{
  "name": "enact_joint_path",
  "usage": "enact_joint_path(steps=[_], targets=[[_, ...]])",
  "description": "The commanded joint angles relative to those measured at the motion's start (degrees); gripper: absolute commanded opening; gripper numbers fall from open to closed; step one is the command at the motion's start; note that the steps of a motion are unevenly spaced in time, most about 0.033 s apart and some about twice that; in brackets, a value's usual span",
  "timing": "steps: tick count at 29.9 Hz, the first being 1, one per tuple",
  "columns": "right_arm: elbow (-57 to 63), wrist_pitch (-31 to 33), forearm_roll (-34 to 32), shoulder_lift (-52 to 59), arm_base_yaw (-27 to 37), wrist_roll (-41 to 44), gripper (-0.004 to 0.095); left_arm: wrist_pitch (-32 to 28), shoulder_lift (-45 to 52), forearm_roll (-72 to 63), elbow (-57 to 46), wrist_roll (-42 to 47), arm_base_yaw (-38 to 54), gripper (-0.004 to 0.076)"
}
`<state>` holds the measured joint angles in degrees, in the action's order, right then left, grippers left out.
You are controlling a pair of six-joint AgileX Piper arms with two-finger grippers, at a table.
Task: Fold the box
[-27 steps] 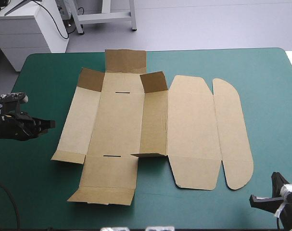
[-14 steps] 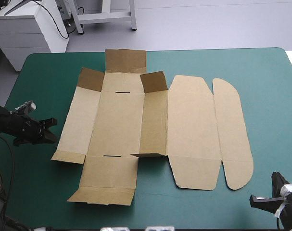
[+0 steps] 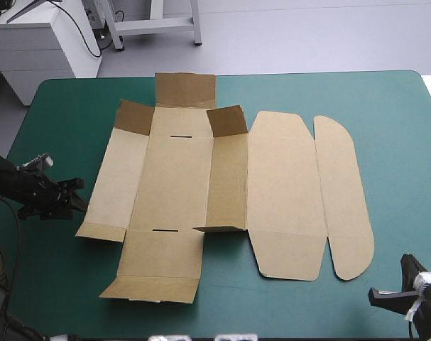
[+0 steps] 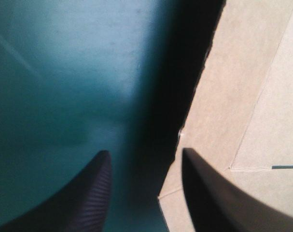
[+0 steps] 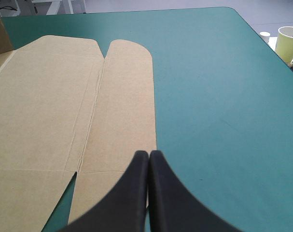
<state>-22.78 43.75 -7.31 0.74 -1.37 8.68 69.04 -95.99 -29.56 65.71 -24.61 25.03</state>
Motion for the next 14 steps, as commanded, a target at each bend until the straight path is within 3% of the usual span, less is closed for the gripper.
enact_joint_path(steps=[1, 14], targets=[[-1.29, -4.39, -0.68, 1.29, 0.57, -0.13, -0.0014, 1.89, 1.93, -2.00, 1.71, 0.26, -0.05, 0.0533], [-1.29, -4.39, -0.68, 1.29, 0.57, -0.13, -0.0014, 2.90, -3.08, -10.32, 1.71, -2.13, -6.85, 0.0546]])
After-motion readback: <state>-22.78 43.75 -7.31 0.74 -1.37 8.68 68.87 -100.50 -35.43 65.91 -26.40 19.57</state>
